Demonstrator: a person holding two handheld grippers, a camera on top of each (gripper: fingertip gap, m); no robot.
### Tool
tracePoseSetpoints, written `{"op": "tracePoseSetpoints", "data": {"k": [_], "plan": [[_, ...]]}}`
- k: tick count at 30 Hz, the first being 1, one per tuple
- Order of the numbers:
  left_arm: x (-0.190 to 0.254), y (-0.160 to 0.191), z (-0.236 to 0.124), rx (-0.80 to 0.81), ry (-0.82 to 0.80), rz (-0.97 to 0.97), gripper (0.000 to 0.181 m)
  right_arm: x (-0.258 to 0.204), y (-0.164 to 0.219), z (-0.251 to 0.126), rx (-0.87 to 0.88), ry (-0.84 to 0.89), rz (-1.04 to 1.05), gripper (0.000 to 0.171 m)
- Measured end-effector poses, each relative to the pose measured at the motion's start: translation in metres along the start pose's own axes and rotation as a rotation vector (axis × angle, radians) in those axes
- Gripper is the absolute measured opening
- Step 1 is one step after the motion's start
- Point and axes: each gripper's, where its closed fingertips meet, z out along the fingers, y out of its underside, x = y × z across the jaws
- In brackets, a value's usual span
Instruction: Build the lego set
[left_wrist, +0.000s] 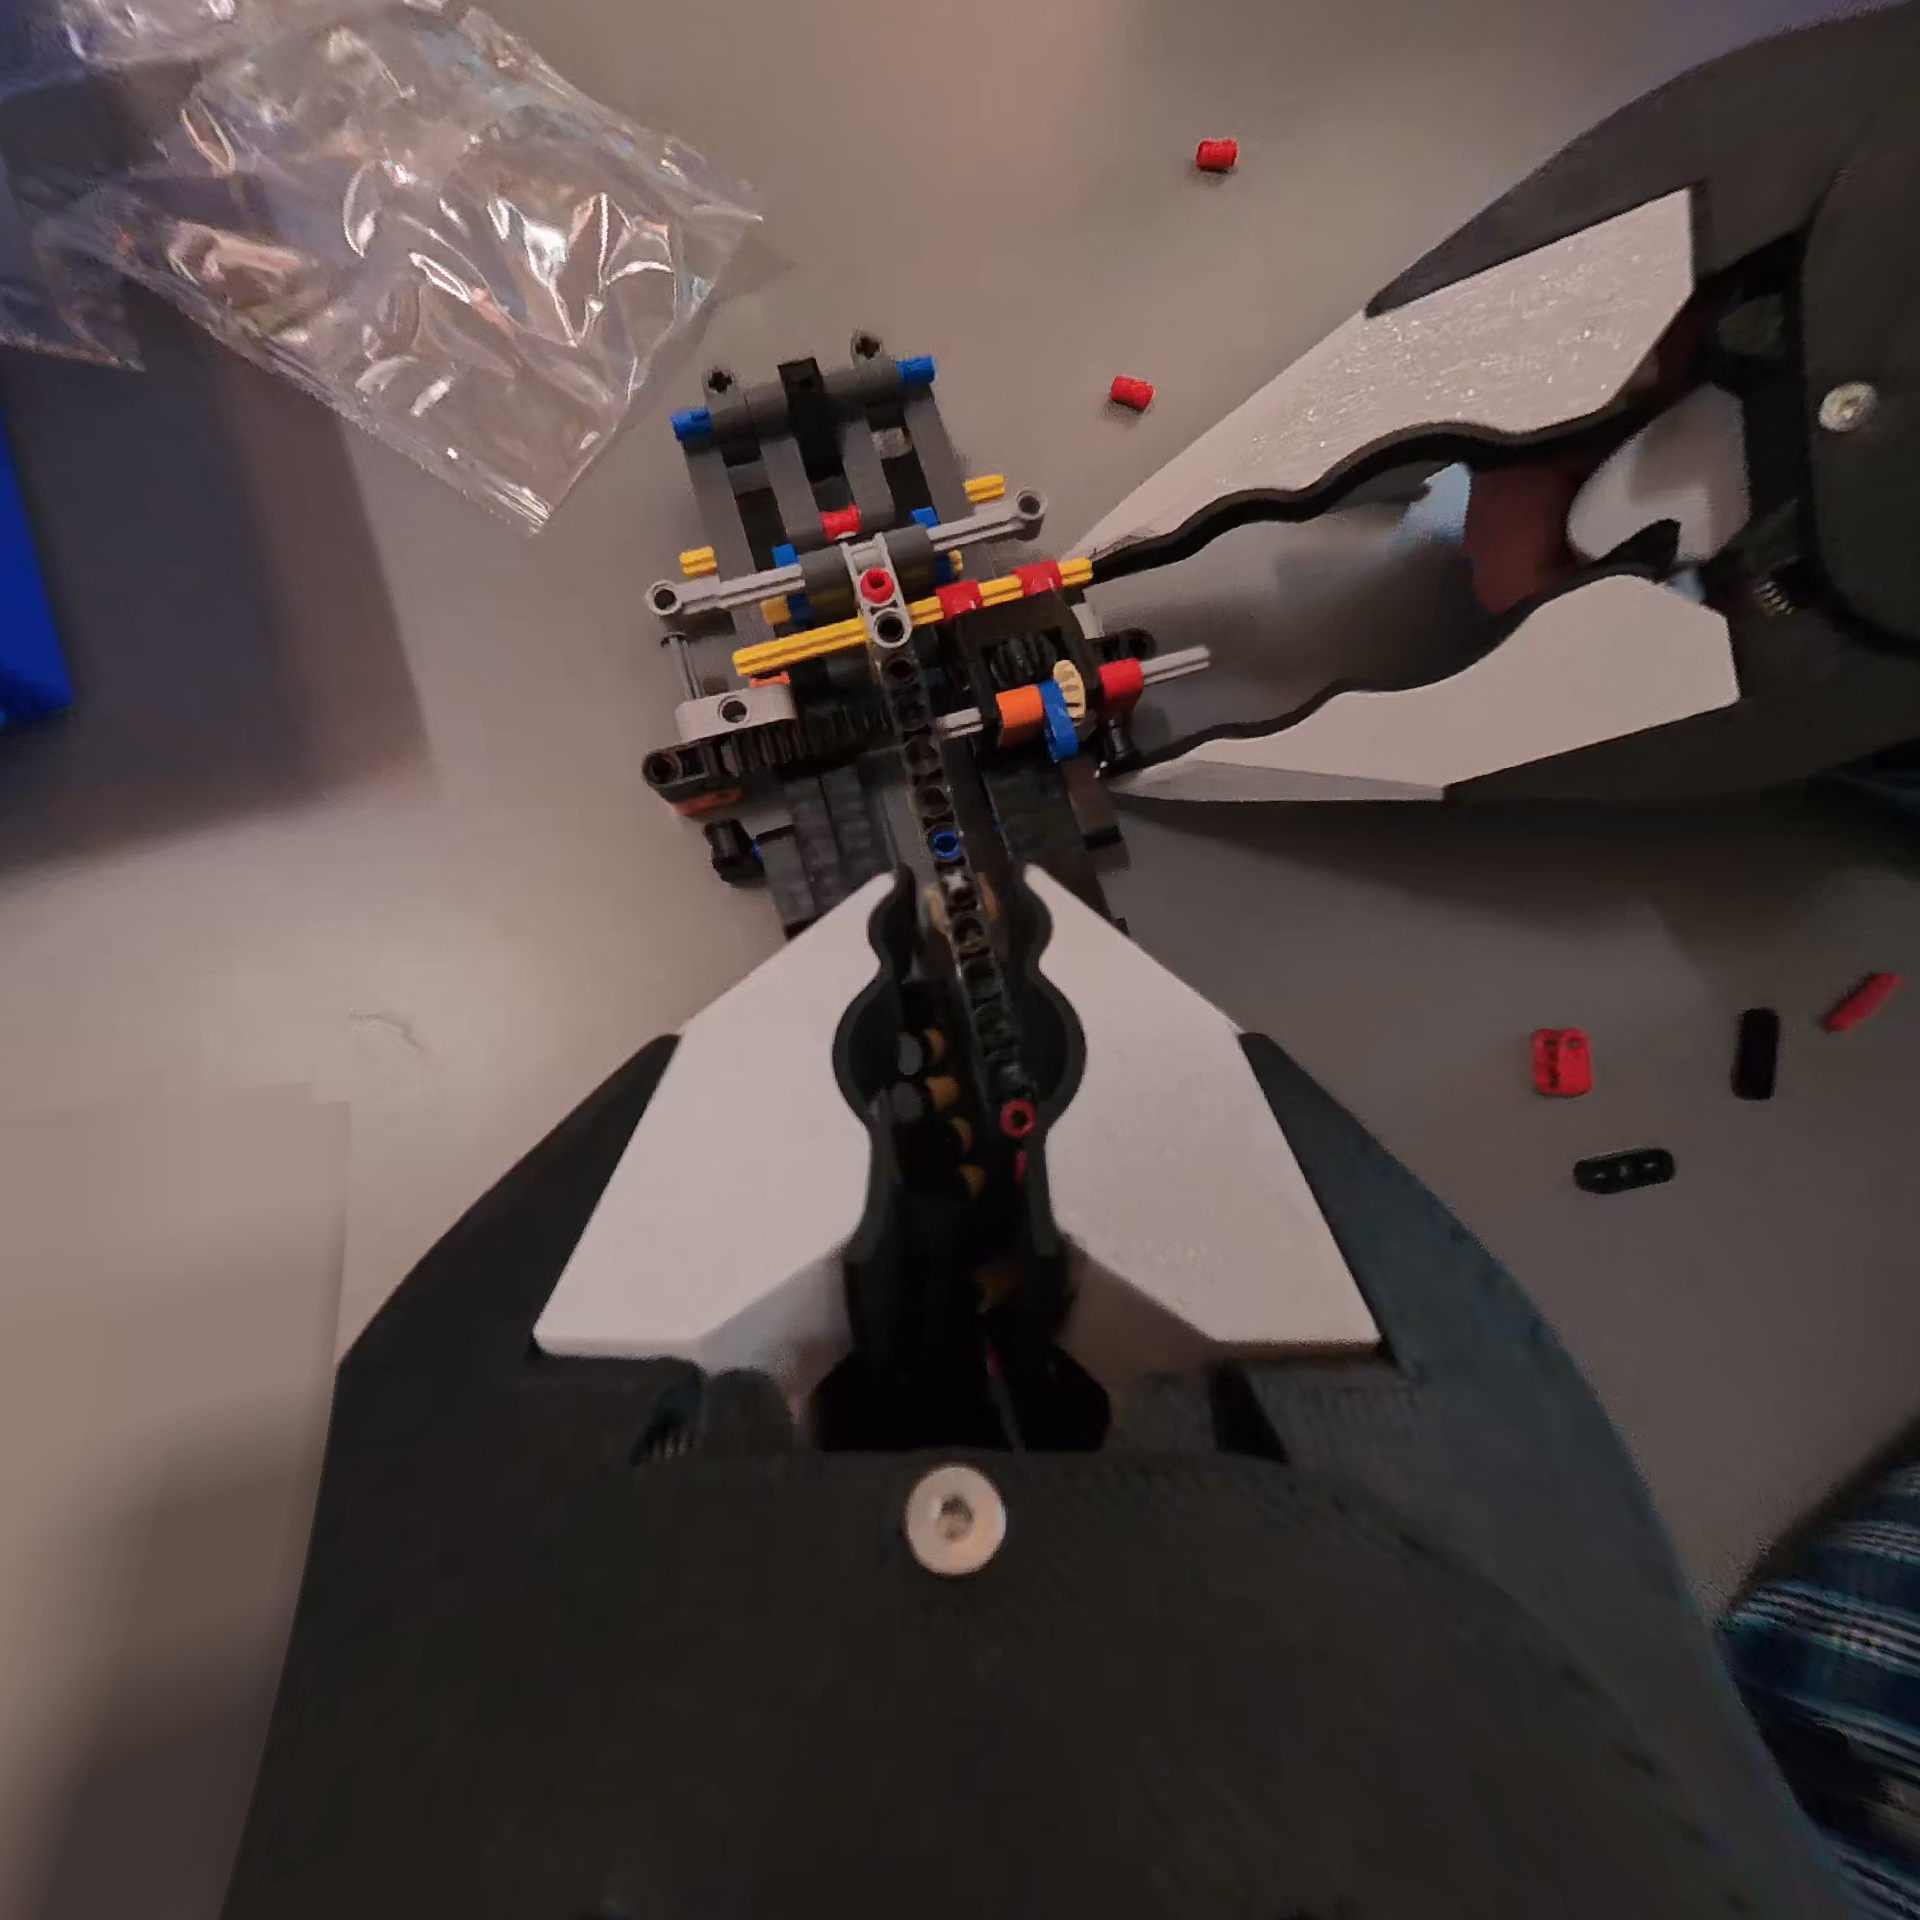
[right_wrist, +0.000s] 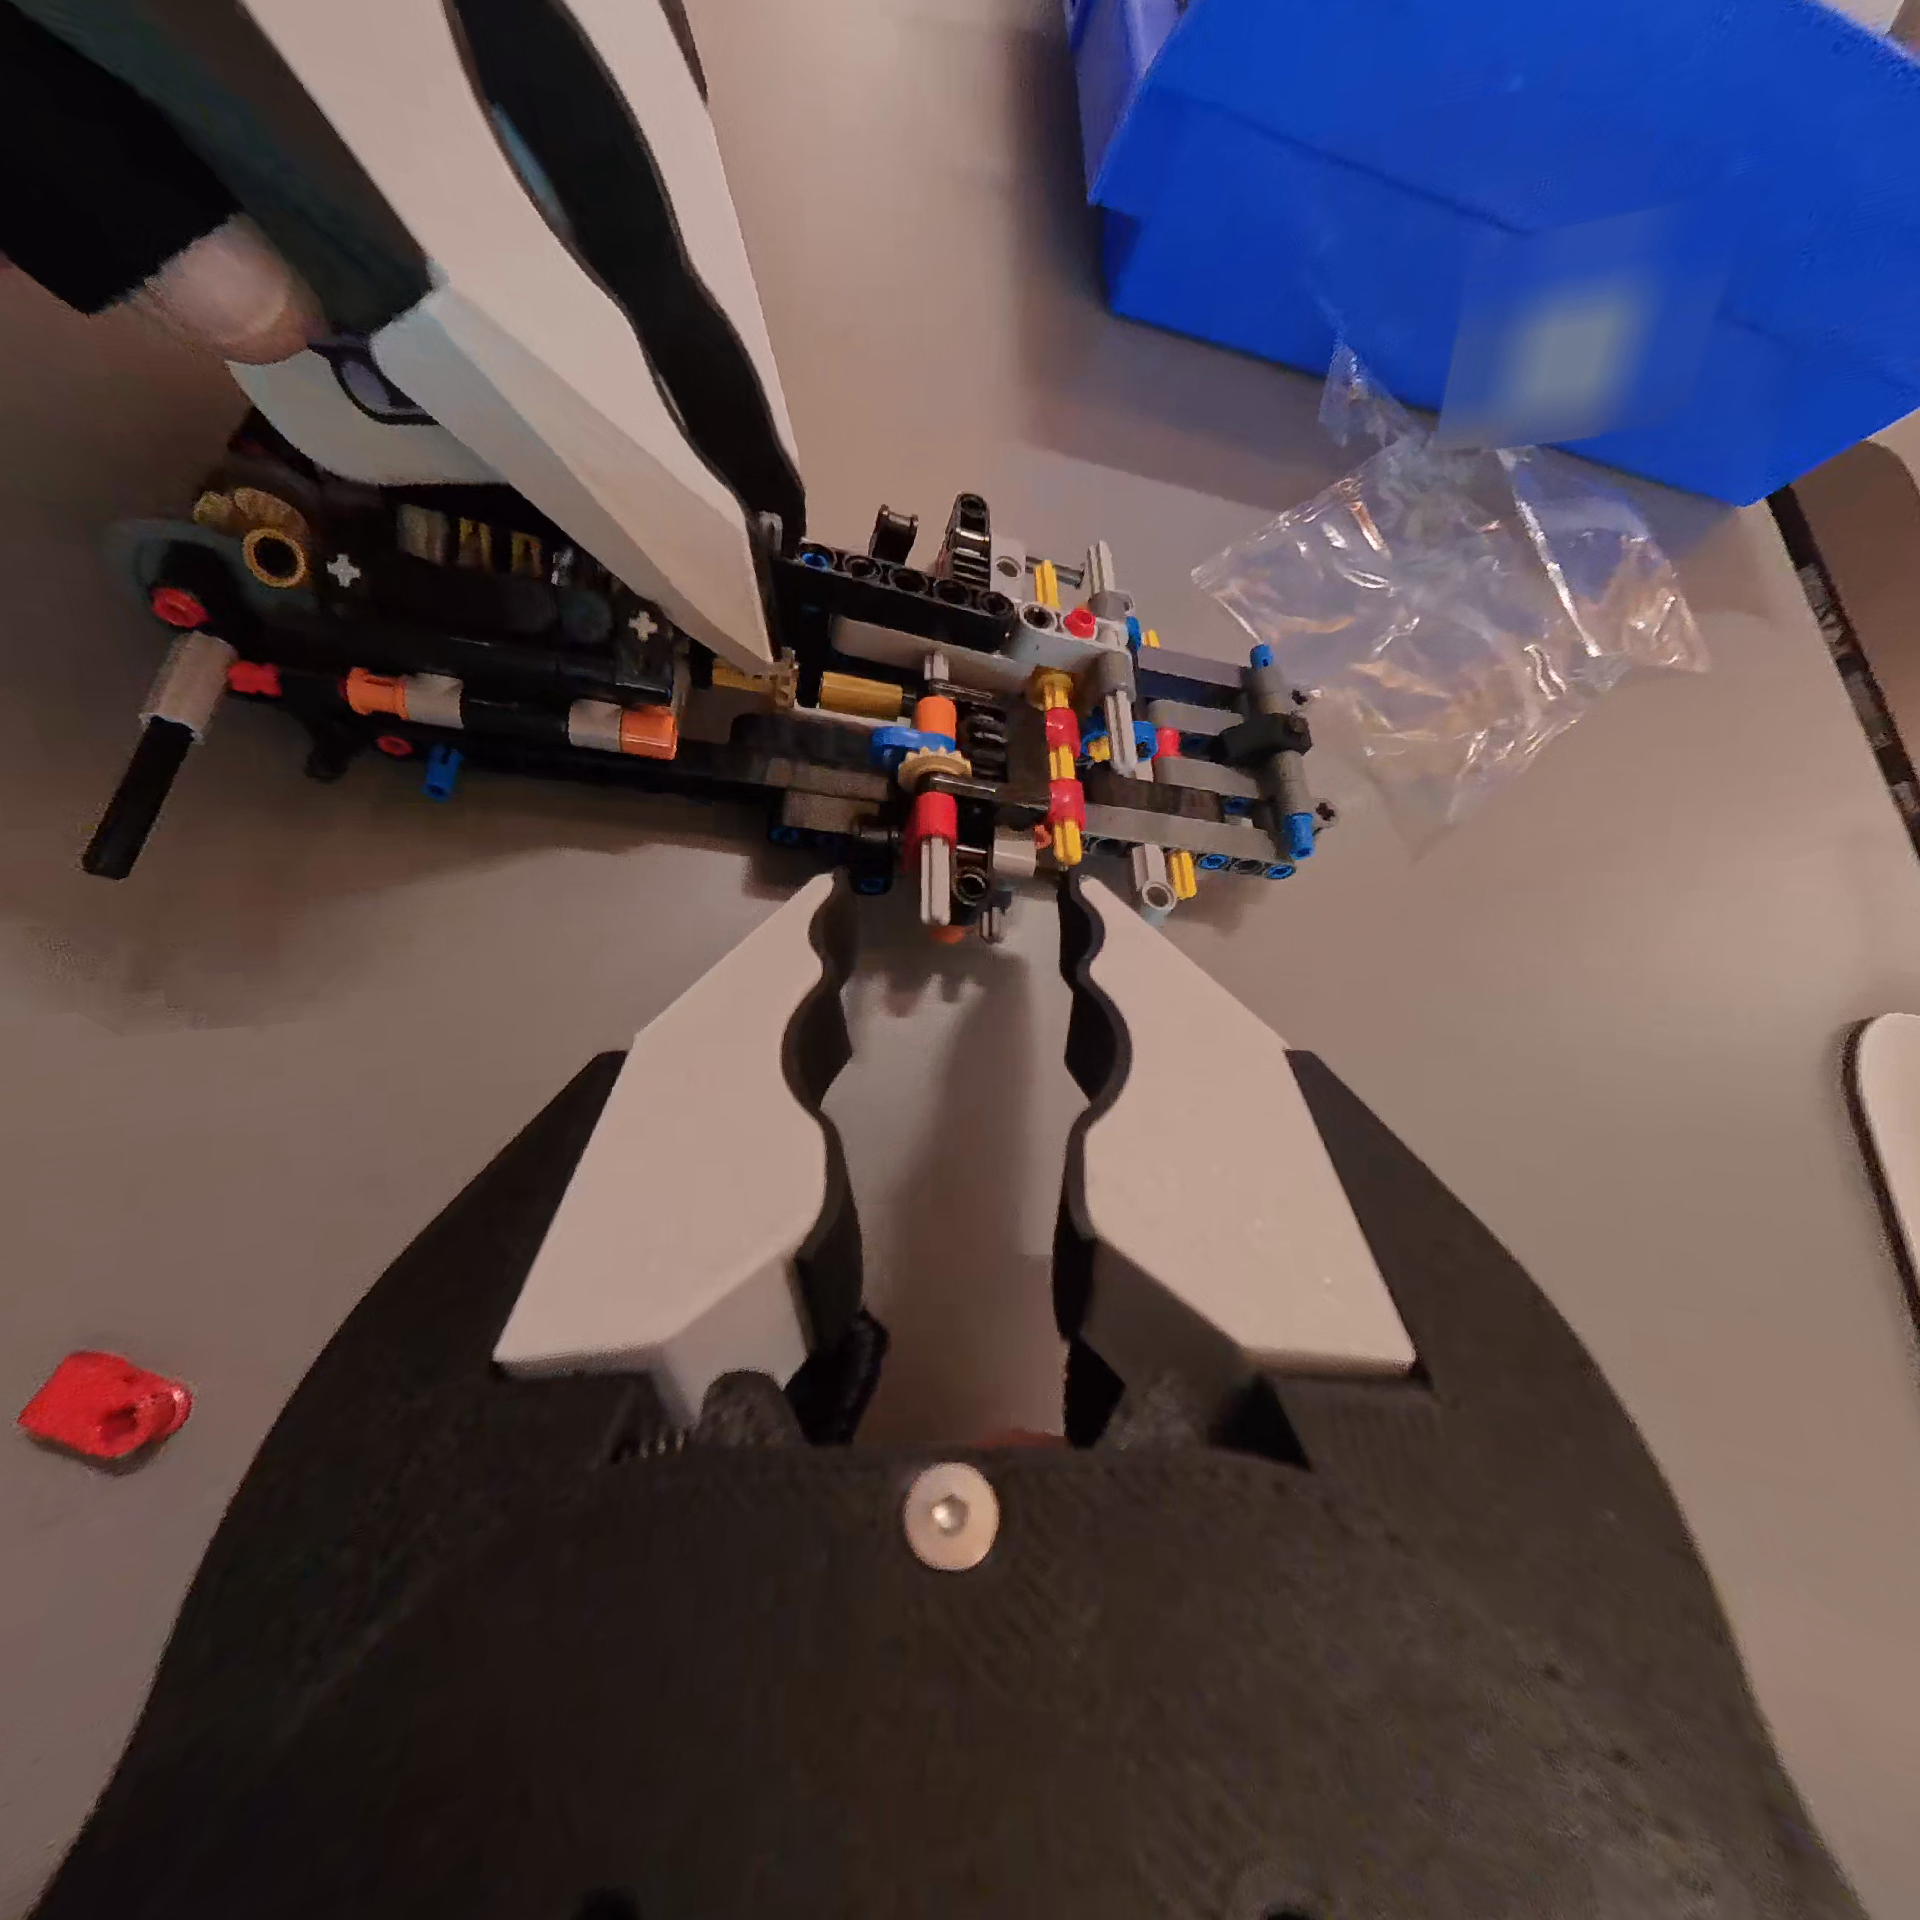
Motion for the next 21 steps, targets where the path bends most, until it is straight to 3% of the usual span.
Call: {"op": "tracePoseSetpoints", "data": {"k": [1,3,5,11,16,21], "plan": [[-0.002,0.000,-0.002,0.000,-0.026,0.040,0.021,0.000,0.001,0.001,-0.004,-0.007,0.002,0.037],[-0.008,-0.004,-0.007,0.004,-0.098,0.144,0.027,0.000,0.001,0.001,-0.005,-0.012,0.005,0.036],[-0.012,-0.010,-0.012,-0.005,-0.216,0.372,0.030,-0.001,0.001,0.002,-0.008,-0.029,0.016,0.036],[0.021,-0.040,-0.010,0.069,-0.069,0.633,0.022,-0.001,0.003,0.005,-0.024,-0.059,0.039,0.036],[0.025,-0.032,0.005,-0.036,-0.006,0.903,0.022,0.000,0.002,0.006,-0.014,-0.102,0.077,0.036],[0.028,-0.030,0.014,-0.049,0.035,1.034,0.021,-0.001,0.002,0.006,-0.011,-0.122,0.085,0.036]]}}
